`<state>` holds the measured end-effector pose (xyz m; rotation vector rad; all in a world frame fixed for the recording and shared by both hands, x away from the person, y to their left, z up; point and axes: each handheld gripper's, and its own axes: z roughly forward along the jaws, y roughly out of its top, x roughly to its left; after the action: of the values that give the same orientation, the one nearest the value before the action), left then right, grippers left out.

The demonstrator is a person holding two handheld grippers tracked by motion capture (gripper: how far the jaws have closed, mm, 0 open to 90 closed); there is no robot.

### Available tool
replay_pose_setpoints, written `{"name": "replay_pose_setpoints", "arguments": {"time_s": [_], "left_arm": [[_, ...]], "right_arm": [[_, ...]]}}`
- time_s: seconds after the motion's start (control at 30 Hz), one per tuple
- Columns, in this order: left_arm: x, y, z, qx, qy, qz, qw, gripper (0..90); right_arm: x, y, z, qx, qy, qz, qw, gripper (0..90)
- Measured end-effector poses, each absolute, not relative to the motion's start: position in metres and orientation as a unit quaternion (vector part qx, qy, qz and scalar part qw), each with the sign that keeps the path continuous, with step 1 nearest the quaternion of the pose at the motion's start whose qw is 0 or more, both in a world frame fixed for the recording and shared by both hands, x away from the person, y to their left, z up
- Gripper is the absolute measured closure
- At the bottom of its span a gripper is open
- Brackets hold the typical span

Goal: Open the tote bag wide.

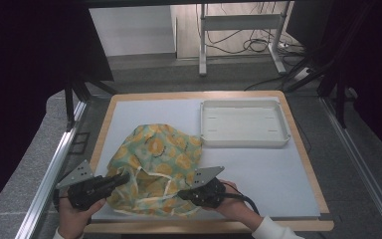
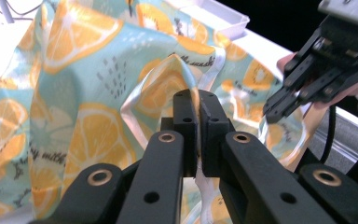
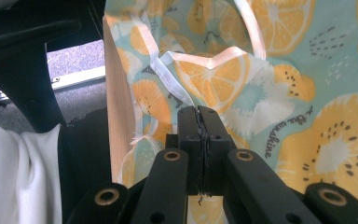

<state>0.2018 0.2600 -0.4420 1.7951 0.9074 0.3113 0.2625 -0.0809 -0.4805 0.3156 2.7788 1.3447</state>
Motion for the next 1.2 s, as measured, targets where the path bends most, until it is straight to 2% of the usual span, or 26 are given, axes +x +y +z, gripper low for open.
{"name": "replay_pose_setpoints", "arguments": {"time_s": [0.23, 0.53, 0.63, 0.77, 1.0, 1.1, 1.2], "left_arm": [[0.206, 0.256, -0.431, 0.745, 0.37, 0.132, 0.539, 88.1], [0.206, 0.252, -0.422, 0.742, 0.363, 0.14, 0.546, 88.1], [0.206, 0.253, -0.421, 0.74, 0.363, 0.139, 0.55, 88.1], [0.206, 0.254, -0.42, 0.736, 0.364, 0.138, 0.553, 88.2], [0.208, 0.253, -0.421, 0.736, 0.364, 0.133, 0.555, 88.2], [0.207, 0.254, -0.421, 0.735, 0.365, 0.133, 0.556, 88.1], [0.208, 0.256, -0.423, 0.734, 0.367, 0.132, 0.557, 88.1]], "right_arm": [[0.26, -0.076, -0.486, 0.095, 0.901, 0.422, 0.014, 78.7], [0.254, -0.064, -0.491, 0.071, 0.91, 0.409, 0.008, 61.9], [0.254, -0.061, -0.493, 0.076, 0.912, 0.402, 0.025, 53.2], [0.254, -0.06, -0.492, 0.088, 0.908, 0.407, 0.042, 46.1], [0.249, -0.037, -0.492, 0.058, 0.916, 0.393, 0.06, 39.9], [0.254, -0.026, -0.502, 0.06, 0.927, 0.367, 0.04, 35.5], [0.257, -0.019, -0.509, 0.061, 0.932, 0.356, 0.04, 38.2]]}}
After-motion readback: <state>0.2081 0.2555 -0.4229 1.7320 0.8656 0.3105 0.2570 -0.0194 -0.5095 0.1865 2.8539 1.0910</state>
